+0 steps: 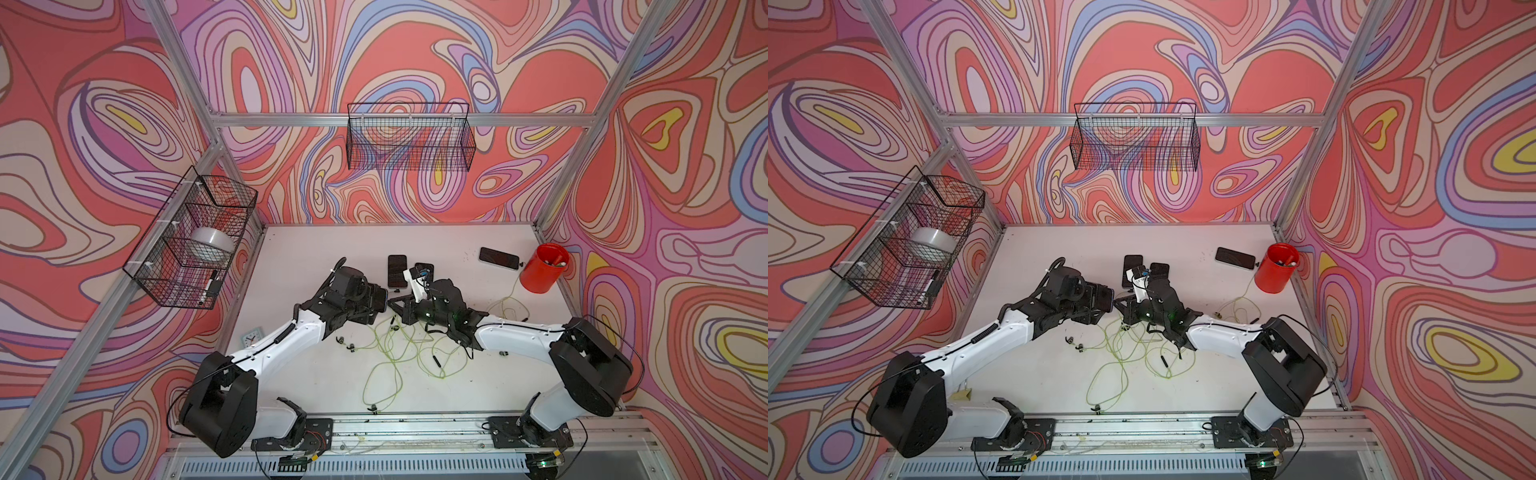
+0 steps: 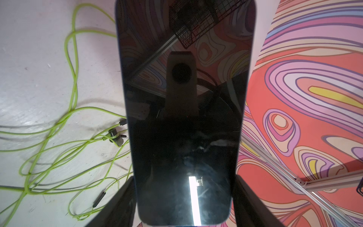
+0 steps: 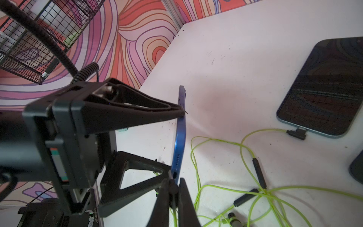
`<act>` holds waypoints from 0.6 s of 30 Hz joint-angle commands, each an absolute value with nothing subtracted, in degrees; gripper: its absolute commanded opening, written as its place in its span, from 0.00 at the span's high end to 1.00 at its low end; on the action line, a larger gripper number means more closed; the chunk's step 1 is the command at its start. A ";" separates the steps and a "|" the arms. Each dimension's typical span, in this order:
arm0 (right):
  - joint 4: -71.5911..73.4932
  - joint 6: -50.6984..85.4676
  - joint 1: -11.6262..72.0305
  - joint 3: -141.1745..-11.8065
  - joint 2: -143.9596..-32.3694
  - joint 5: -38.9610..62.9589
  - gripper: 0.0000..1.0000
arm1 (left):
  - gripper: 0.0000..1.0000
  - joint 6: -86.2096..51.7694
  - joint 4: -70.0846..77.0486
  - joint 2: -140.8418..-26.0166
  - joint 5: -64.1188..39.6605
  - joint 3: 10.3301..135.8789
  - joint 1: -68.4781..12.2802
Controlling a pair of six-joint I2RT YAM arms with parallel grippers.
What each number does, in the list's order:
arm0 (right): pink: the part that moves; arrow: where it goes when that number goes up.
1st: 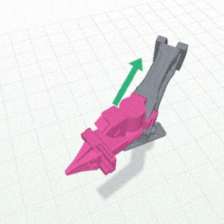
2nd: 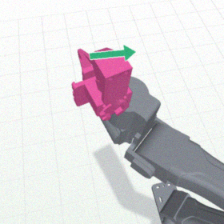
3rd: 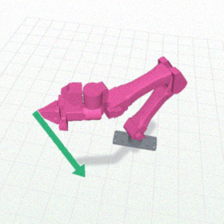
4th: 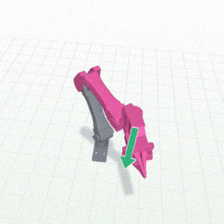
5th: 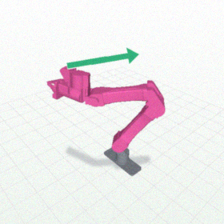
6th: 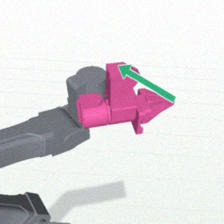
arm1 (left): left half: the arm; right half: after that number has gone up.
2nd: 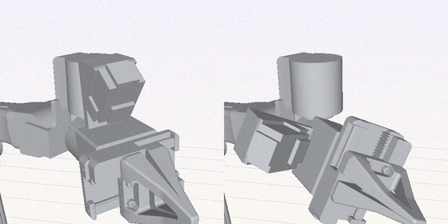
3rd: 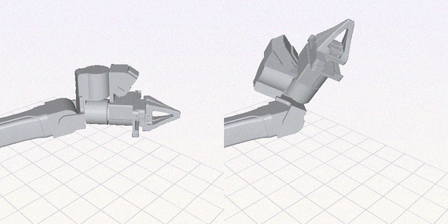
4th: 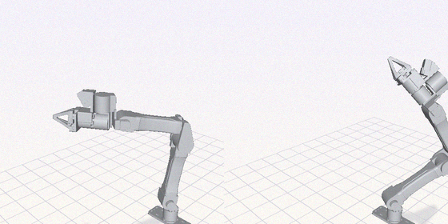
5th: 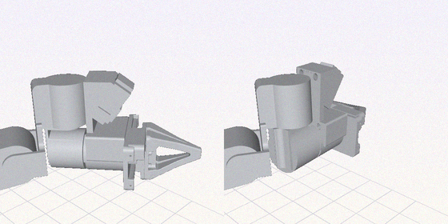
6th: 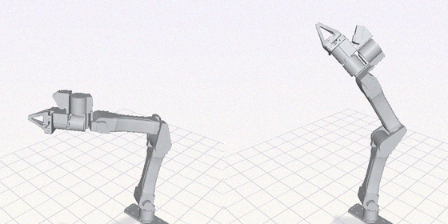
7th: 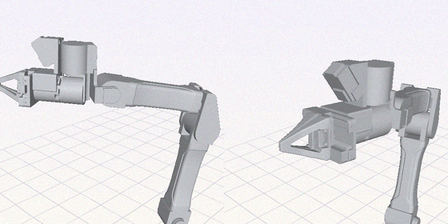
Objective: Plug wired earphones into phones
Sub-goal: Insert the wired earphone into the phone.
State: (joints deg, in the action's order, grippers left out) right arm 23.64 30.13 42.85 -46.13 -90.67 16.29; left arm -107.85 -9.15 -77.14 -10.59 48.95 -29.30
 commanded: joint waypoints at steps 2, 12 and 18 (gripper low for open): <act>23.54 30.32 43.28 -46.23 -91.41 15.65 1.00 | 1.00 -108.79 -6.33 -76.29 -10.72 48.69 -29.28; 23.25 30.39 43.30 -46.30 -91.87 15.75 1.00 | 1.00 -108.72 -6.37 -76.20 -10.87 48.73 -29.27; 23.07 30.50 43.32 -46.31 -92.01 15.39 1.00 | 1.00 -108.65 -6.25 -76.14 -11.07 48.67 -29.30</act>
State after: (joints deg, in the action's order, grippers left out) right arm 23.49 30.33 42.85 -46.13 -90.91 16.23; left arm -107.85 -9.13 -77.14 -10.74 48.95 -29.30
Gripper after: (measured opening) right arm 0.079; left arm 0.705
